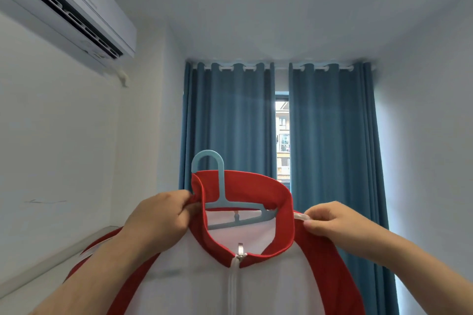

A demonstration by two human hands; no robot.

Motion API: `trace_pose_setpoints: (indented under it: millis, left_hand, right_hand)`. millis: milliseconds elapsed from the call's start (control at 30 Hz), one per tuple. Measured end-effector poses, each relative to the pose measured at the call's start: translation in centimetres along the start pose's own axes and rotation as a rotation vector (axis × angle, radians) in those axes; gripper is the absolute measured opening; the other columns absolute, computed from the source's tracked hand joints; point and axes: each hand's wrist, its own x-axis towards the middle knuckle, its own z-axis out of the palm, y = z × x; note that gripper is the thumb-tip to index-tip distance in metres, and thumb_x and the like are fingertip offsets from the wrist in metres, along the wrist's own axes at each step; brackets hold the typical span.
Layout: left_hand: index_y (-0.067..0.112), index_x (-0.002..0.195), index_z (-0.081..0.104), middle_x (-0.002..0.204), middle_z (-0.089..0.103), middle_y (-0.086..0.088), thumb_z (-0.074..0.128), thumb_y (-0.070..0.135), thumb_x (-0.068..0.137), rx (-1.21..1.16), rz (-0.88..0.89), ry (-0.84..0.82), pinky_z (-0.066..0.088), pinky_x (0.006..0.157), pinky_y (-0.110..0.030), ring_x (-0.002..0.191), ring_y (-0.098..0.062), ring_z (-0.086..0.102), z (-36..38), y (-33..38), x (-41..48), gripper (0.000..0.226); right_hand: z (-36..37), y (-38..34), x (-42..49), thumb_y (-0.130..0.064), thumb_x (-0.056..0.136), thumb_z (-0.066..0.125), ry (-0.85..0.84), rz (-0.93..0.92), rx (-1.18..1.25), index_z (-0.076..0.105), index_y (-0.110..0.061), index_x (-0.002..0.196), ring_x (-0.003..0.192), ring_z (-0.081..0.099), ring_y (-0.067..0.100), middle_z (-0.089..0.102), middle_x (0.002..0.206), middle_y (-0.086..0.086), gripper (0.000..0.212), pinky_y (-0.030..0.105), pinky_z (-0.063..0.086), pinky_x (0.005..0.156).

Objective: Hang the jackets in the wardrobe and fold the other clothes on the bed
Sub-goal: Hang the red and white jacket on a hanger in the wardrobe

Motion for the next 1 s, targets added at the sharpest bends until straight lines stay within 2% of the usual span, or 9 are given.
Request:
trace_pose_setpoints:
  millis: [100,200,400,500,633,700,800,867,1000]
  left_hand:
    - [0.023,0.093,0.059,0.095,0.068,0.006,0.044,0.043,0.098,-0.019,0.035,-0.021,0.050,0.079,-0.037,0.090,-0.022,0.061,0.8,0.7,-0.1,0.026]
    - [0.025,0.092,0.057,0.091,0.066,0.010,0.044,0.043,0.098,-0.051,0.089,-0.028,0.048,0.075,-0.034,0.087,-0.018,0.060,1.1,1.0,-0.3,0.024]
    - [0.029,0.085,0.053,0.075,0.053,0.020,0.044,0.045,0.097,-0.074,0.198,-0.037,0.042,0.069,-0.028,0.081,-0.011,0.056,1.5,1.0,-1.2,0.022]
    - [0.026,0.078,0.054,0.073,0.060,0.013,0.041,0.050,0.091,-0.232,0.192,-0.018,0.046,0.068,-0.034,0.073,-0.013,0.057,1.2,0.8,-1.5,0.030]
    - [0.028,0.093,0.054,0.073,0.063,0.007,0.031,0.068,0.091,-0.366,0.130,0.048,0.049,0.072,-0.039,0.071,-0.011,0.059,0.4,-0.3,-2.1,0.046]
    - [0.029,0.090,0.051,0.074,0.062,0.008,0.016,0.084,0.081,-0.261,0.150,0.034,0.048,0.069,-0.036,0.071,-0.011,0.058,0.0,-0.9,-2.6,0.066]
    - [0.027,0.088,0.050,0.079,0.063,0.008,0.007,0.080,0.076,0.030,0.204,0.129,0.047,0.066,-0.035,0.075,-0.017,0.060,0.1,-1.5,-3.7,0.069]
    - [0.025,0.086,0.052,0.078,0.066,0.005,0.009,0.073,0.081,0.101,0.207,0.186,0.049,0.062,-0.034,0.073,-0.023,0.063,0.3,-1.9,-4.6,0.065]
    - [0.021,0.066,0.051,0.058,0.062,0.001,0.027,0.057,0.090,0.104,0.209,0.273,0.042,0.044,-0.030,0.051,-0.030,0.060,-0.2,-3.3,-5.9,0.049]
  right_hand:
    - [1.9,-1.4,0.0,-0.032,0.093,0.061,0.000,-0.201,-0.140,0.070,-0.022,0.092,0.081,0.058,-0.002,0.073,0.090,-0.007,0.014,0.034,0.054,0.081]
    - [2.9,-2.2,-0.1,-0.031,0.098,0.059,0.000,-0.225,-0.100,0.071,-0.034,0.096,0.089,0.067,-0.004,0.073,0.095,-0.020,0.013,0.028,0.056,0.084]
    - [4.2,-3.6,0.3,-0.031,0.100,0.055,-0.019,-0.281,-0.151,0.069,-0.026,0.103,0.096,0.067,0.004,0.073,0.099,-0.016,0.015,0.033,0.054,0.089]
    - [4.4,-4.5,1.0,-0.031,0.099,0.056,0.017,-0.257,-0.214,0.070,-0.019,0.098,0.092,0.067,0.008,0.073,0.095,-0.009,0.018,0.035,0.053,0.087]
    - [4.7,-5.0,1.4,-0.034,0.098,0.056,0.058,-0.261,-0.294,0.070,-0.018,0.099,0.094,0.065,0.011,0.073,0.096,-0.007,0.020,0.034,0.051,0.086]
    - [5.0,-5.2,1.5,-0.033,0.098,0.056,0.068,-0.288,-0.301,0.070,-0.022,0.100,0.095,0.065,0.010,0.072,0.098,-0.009,0.018,0.034,0.051,0.086]
    - [5.2,-5.1,1.6,-0.029,0.098,0.056,0.093,-0.326,-0.263,0.070,-0.025,0.102,0.094,0.065,0.006,0.072,0.098,-0.012,0.016,0.033,0.051,0.086]
    - [5.4,-5.1,1.6,-0.028,0.097,0.057,0.106,-0.348,-0.244,0.070,-0.026,0.100,0.090,0.065,0.003,0.072,0.095,-0.015,0.013,0.031,0.052,0.084]
    - [6.2,-5.0,1.5,-0.025,0.094,0.063,0.141,-0.396,-0.190,0.070,-0.025,0.087,0.078,0.065,0.005,0.071,0.082,-0.015,0.010,0.027,0.051,0.074]
